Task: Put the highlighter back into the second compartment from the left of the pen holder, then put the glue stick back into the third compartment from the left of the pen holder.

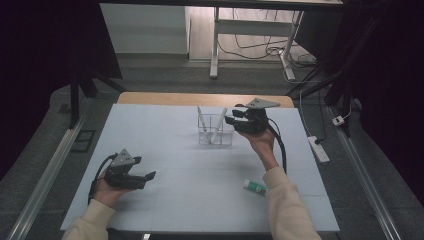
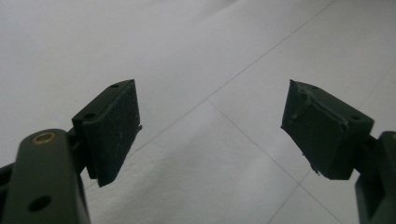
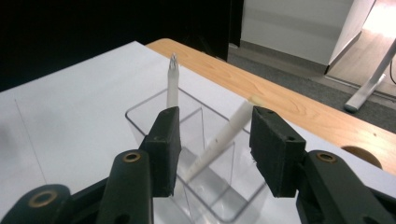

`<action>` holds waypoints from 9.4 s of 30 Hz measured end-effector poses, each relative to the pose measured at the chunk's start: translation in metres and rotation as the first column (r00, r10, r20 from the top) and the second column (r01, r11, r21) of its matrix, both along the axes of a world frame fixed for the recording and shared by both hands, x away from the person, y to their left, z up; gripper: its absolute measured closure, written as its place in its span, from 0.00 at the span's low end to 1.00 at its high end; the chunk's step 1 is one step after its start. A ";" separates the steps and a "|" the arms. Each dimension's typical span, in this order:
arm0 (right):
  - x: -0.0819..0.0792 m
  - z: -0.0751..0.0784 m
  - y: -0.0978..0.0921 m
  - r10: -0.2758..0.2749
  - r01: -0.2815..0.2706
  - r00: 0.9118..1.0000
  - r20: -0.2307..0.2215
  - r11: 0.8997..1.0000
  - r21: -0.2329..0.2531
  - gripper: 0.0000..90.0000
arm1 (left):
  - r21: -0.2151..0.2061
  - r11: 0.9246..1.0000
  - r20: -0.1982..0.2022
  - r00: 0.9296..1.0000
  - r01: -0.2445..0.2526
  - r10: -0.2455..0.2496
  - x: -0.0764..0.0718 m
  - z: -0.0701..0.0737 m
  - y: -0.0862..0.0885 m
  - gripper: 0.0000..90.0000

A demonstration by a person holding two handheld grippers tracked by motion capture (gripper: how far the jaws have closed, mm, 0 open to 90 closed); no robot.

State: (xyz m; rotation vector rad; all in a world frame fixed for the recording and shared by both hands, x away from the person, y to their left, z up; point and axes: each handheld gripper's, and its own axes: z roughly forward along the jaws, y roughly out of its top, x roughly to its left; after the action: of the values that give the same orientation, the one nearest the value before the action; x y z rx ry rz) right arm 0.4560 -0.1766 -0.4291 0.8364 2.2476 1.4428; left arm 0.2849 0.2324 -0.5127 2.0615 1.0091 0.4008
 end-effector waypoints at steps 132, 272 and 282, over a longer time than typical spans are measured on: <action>-0.120 -0.049 -0.081 0.090 -0.259 0.924 -0.373 0.863 -0.433 0.72 | 0.020 0.998 0.022 0.998 0.054 -0.054 0.000 0.006 -0.019 0.22; -0.090 -0.039 0.058 0.380 -0.474 0.815 -0.439 0.871 -0.126 0.66 | 0.411 0.802 0.056 0.866 0.434 -0.497 0.010 0.010 -0.153 0.73; -0.088 -0.027 0.042 0.313 -0.340 0.913 -0.263 0.938 -0.063 0.51 | 0.334 0.856 0.065 0.896 0.396 -0.440 0.018 0.012 -0.140 0.73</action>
State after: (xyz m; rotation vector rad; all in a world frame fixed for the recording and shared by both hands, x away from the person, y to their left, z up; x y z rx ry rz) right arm 0.3675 -0.1348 -0.4563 0.6599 2.7381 1.4002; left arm 0.3028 0.0926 -0.5007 2.4234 0.4036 0.4895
